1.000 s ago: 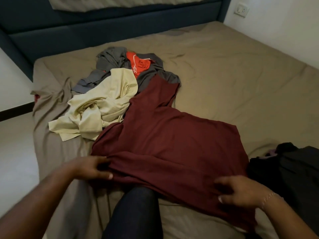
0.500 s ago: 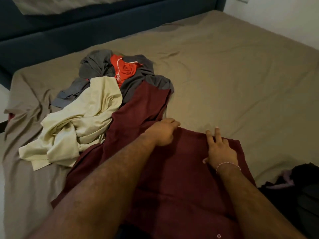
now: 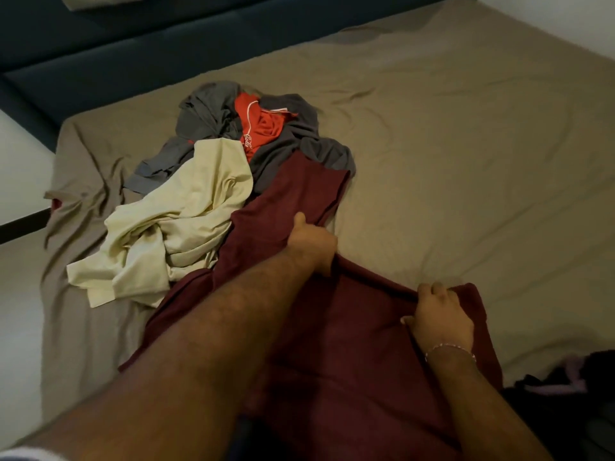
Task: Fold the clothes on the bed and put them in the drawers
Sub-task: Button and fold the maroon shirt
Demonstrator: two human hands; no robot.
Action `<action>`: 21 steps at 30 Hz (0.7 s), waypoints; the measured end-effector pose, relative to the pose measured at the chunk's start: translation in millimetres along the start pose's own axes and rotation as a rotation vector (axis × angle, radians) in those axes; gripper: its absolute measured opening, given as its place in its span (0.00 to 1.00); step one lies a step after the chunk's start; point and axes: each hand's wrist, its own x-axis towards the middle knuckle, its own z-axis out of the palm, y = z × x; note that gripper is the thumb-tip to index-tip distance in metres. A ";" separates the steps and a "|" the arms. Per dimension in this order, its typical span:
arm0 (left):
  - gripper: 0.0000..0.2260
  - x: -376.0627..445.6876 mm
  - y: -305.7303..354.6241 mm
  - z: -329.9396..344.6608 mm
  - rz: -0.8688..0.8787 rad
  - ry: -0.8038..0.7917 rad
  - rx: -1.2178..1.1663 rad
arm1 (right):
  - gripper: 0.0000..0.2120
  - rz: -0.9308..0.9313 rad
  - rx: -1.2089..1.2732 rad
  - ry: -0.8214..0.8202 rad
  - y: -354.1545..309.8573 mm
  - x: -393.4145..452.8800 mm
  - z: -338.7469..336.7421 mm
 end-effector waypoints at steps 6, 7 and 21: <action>0.14 -82.4 -54.9 8.4 -0.052 0.067 0.173 | 0.02 0.021 0.363 0.284 23.5 -55.3 -2.3; 0.14 -99.8 -64.6 17.2 -0.077 0.062 0.185 | 0.02 0.025 0.381 0.324 23.9 -69.1 -3.2; 0.37 -283.3 -102.3 205.3 -0.399 0.173 -0.622 | 0.23 0.178 0.374 0.216 12.4 -253.0 63.9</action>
